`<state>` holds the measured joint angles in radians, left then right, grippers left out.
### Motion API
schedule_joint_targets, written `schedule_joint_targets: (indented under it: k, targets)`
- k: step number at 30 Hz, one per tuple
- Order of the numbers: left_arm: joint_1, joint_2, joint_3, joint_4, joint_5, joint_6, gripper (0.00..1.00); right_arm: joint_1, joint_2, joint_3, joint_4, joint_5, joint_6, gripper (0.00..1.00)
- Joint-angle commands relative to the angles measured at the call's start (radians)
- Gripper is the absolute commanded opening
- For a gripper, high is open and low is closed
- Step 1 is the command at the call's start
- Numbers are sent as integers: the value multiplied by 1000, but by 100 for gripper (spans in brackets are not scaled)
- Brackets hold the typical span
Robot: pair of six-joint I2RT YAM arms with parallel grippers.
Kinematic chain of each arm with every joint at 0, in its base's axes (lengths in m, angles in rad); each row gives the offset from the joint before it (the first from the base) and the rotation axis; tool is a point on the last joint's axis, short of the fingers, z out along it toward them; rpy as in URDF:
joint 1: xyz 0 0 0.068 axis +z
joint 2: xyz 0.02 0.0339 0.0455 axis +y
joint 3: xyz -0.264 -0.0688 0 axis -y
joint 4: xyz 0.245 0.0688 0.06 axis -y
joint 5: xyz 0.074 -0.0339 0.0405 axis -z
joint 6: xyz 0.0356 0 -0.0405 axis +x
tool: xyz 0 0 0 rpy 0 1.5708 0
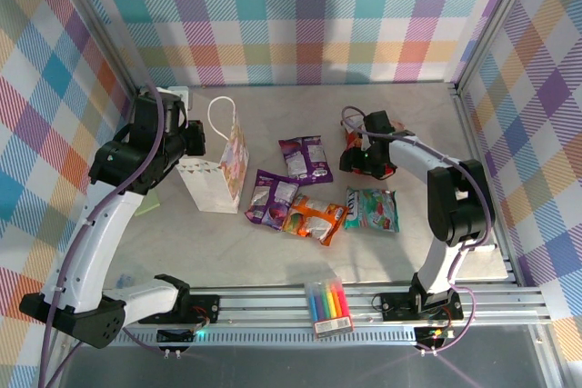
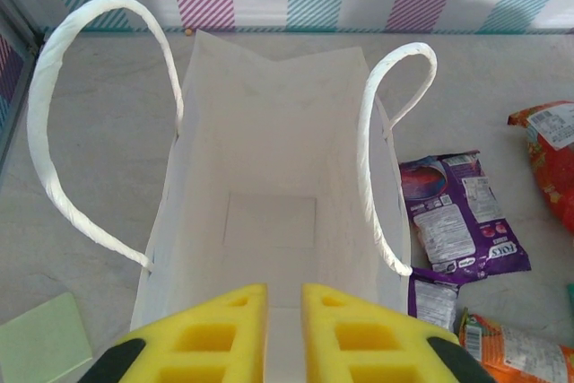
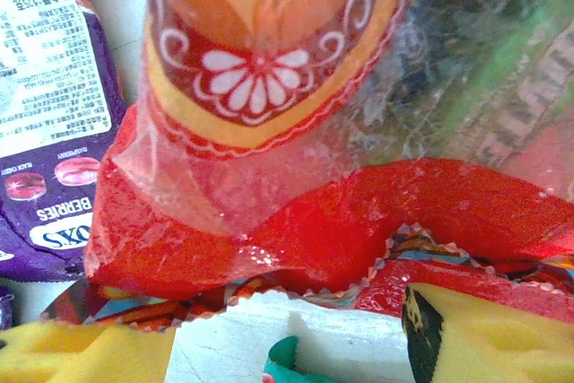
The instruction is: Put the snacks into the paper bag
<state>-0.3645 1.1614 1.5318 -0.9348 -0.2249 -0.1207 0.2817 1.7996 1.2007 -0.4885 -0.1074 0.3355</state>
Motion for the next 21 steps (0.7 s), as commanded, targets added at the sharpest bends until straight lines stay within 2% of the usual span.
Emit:
schedule_joint_targets:
  k: [1, 10, 17, 21]
  targets:
    - [-8, -11, 0, 22, 1, -13, 24, 11, -26, 20, -15, -33, -2, 68]
    - [-8, -23, -27, 33, -23, -20, 35, 97, -110, 4, -53, 8, 21, 73]
    - [-8, -40, -36, 41, -19, -20, 36, 121, -61, 45, -21, -21, 35, 74]
    - [-8, -54, -43, 47, -20, -13, 39, 122, -1, 104, 8, -32, 35, 81]
